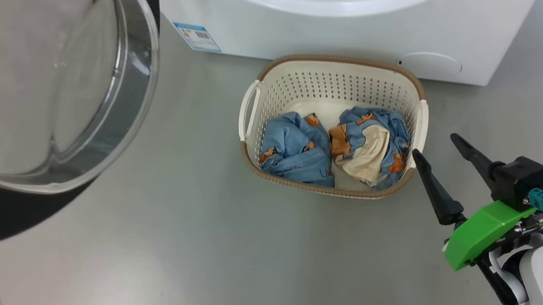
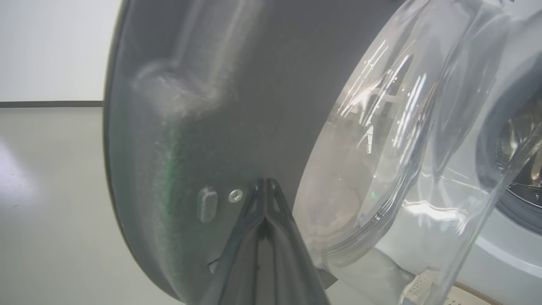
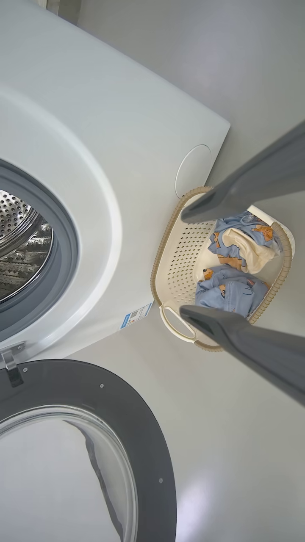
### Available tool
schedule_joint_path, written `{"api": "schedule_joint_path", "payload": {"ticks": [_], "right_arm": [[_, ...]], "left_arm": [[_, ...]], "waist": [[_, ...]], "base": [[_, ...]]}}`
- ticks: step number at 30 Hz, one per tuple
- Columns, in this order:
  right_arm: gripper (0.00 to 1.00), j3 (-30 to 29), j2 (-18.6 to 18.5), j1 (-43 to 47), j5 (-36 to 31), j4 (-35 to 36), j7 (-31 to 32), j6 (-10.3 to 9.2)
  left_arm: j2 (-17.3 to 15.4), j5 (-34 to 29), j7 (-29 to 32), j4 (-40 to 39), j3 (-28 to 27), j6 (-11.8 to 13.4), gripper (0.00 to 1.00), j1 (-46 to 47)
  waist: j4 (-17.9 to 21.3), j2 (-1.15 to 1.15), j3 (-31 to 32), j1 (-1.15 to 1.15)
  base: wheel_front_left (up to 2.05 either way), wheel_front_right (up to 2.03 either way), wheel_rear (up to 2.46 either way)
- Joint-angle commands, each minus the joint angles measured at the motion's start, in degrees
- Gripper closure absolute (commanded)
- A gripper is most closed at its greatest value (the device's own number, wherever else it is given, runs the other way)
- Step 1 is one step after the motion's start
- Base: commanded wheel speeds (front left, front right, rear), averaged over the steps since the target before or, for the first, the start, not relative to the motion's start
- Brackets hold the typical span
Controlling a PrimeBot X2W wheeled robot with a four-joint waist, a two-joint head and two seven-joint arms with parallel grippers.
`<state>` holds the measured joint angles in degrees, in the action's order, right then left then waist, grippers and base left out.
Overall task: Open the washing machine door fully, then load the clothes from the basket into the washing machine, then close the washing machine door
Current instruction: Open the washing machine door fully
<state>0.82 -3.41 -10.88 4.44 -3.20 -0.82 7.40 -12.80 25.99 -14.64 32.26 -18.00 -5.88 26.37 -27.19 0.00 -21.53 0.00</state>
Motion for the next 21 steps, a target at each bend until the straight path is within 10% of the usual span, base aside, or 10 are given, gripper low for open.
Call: {"api": "schedule_joint_path", "payload": {"ticks": [1, 21], "right_arm": [[0.00, 1.26, 0.53, -0.93, -0.92, 2.01, 0.34, 0.09], [0.00, -0.70, -1.70, 0.04, -3.03, 8.79, 5.08, 0.09]], "left_arm": [[-4.53, -0.37, -0.35, -0.45, -2.95, 0.13, 1.00, 1.86], [-10.38, 0.21, -0.36, 10.98, -6.44, -1.59, 1.00, 11.81]], "waist": [[-0.28, 0.00, -1.24, 0.00], [-0.57, 0.00, -6.65, 0.00]], "base": [[0.00, 0.00, 0.00], [0.00, 0.00, 0.00]]}}
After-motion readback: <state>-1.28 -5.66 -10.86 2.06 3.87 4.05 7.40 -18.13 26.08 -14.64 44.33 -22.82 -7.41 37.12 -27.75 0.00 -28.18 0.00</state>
